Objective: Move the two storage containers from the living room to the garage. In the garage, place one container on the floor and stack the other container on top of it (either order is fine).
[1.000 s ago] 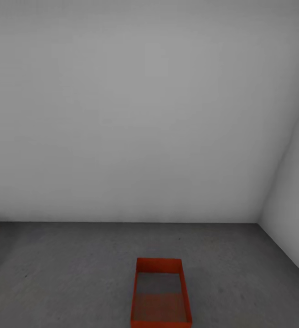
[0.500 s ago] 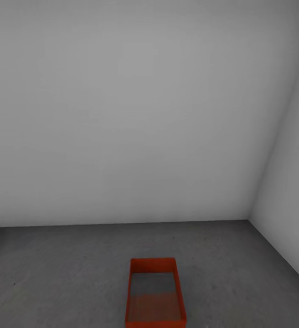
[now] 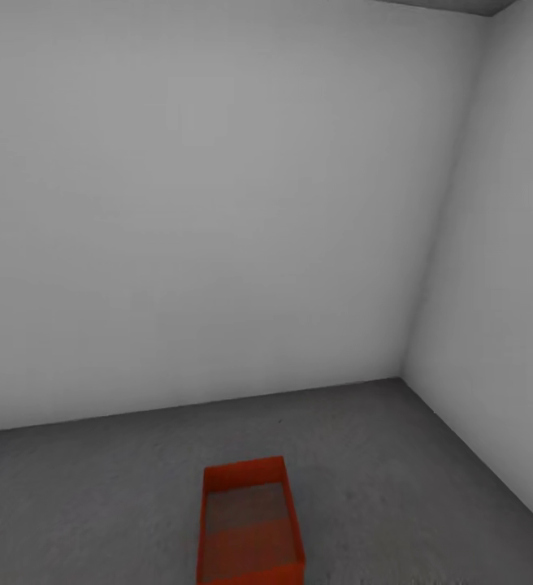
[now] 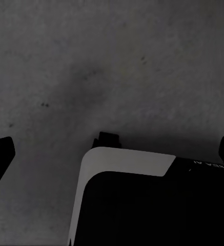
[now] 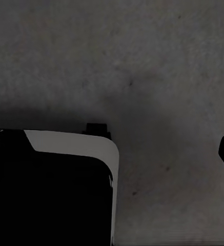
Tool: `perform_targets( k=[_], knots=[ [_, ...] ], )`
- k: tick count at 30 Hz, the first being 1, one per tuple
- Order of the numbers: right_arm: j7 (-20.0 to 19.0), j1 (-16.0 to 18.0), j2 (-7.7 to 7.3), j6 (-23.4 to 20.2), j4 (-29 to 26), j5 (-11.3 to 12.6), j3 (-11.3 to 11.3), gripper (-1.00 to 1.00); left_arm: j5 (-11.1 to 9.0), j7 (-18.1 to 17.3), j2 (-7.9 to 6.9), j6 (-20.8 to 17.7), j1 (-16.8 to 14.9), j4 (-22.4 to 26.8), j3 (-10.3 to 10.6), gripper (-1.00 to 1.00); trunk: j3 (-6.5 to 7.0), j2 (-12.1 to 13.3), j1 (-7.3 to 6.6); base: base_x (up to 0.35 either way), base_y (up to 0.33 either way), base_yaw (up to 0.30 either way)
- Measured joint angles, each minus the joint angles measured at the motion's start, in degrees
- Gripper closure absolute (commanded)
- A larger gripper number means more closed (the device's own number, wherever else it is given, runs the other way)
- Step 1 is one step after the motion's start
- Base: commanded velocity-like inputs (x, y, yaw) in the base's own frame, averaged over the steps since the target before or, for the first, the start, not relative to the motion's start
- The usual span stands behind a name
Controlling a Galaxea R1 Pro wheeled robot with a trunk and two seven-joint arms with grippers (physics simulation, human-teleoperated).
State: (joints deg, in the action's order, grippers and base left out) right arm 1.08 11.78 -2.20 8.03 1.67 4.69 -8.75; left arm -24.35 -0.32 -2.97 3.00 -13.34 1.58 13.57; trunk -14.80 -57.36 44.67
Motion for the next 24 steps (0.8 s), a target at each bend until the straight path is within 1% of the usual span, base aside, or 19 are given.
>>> perform_targets(
  k=[24],
  knots=[
    [-0.27,0.00,0.24,-0.09,0.00,-0.30,-0.09,-1.00,0.00,0.00,0.00,0.00,0.00,0.00,0.00,-1.00,0.00,0.00,0.00,0.000,0.000,-0.300]
  ],
)
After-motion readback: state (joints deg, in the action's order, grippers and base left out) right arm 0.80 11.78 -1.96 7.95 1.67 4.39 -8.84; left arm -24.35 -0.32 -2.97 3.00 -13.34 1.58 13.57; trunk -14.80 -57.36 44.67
